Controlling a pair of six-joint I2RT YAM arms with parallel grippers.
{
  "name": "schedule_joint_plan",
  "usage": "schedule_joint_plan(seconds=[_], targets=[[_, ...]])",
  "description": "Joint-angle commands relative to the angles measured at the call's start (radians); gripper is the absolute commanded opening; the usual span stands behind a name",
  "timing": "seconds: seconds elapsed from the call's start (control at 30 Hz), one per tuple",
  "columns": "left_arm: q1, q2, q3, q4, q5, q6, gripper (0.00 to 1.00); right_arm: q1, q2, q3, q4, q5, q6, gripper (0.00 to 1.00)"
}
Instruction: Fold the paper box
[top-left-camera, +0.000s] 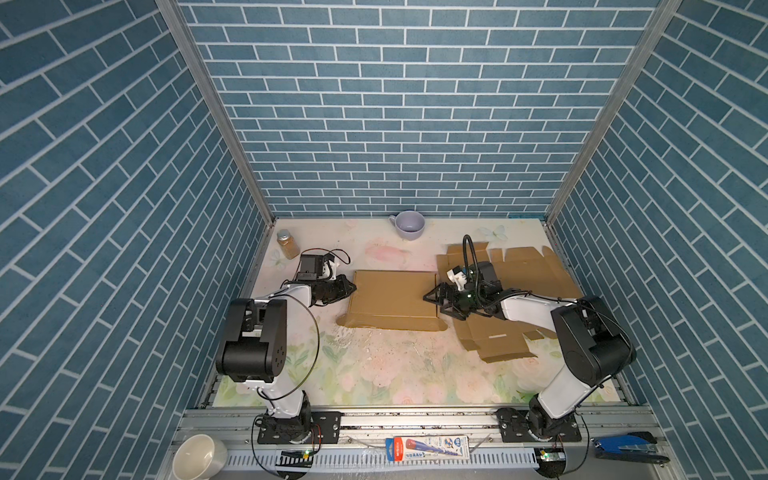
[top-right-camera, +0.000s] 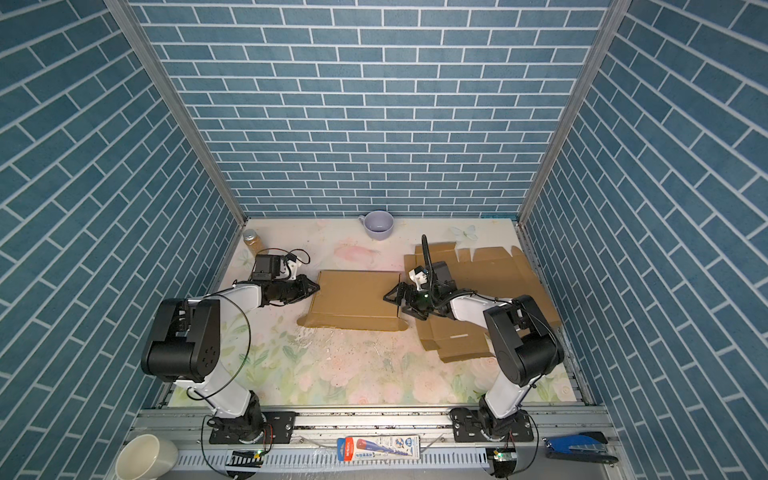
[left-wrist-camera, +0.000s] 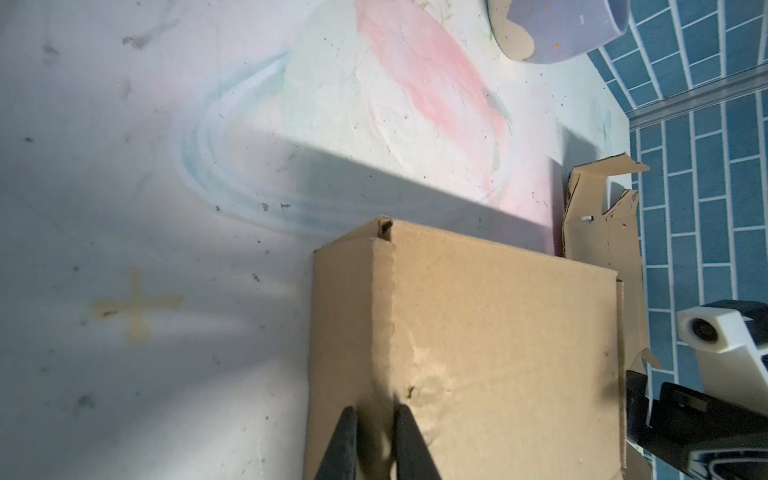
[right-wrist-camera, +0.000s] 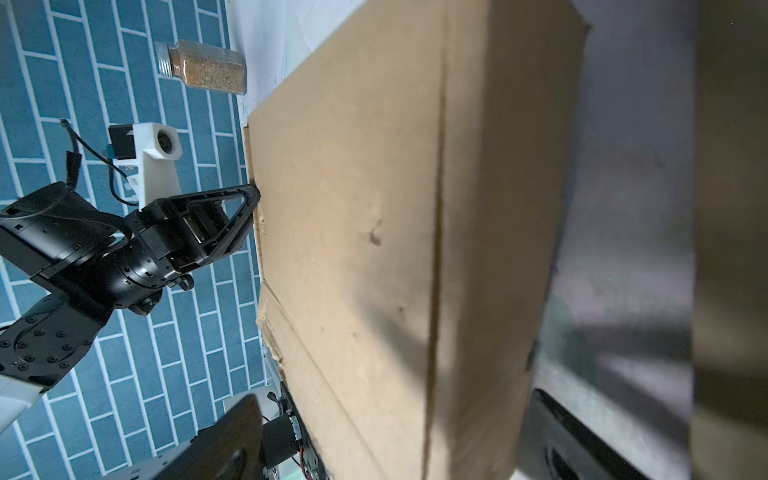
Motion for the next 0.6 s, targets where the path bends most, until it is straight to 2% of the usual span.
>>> schedule_joint_plan(seconds=[0.0,0.33,0.4,0.57], targets=[[0.029,0.051,-0.042,-0.122,-0.070,0.030,0.16,-0.004,0.019,-0.029,0.038,-0.039,0.051,0.99],[0.029,0.072,-0.036,-0.130,-0.084,0.043,0.16,0.009,0.088,-0.007,0.129,-0.106,0.118,0.99],[0.029,0.072,-0.034,-0.131,-0.094,0.044,0.16,0.012,0.103,0.008,0.163,-0.115,0.140,0.96],[0.029,0.043,-0.032,-0.121,-0.096,0.033,0.22,0.031,0.133,-0.003,0.349,-0.126,0.281,0.82]])
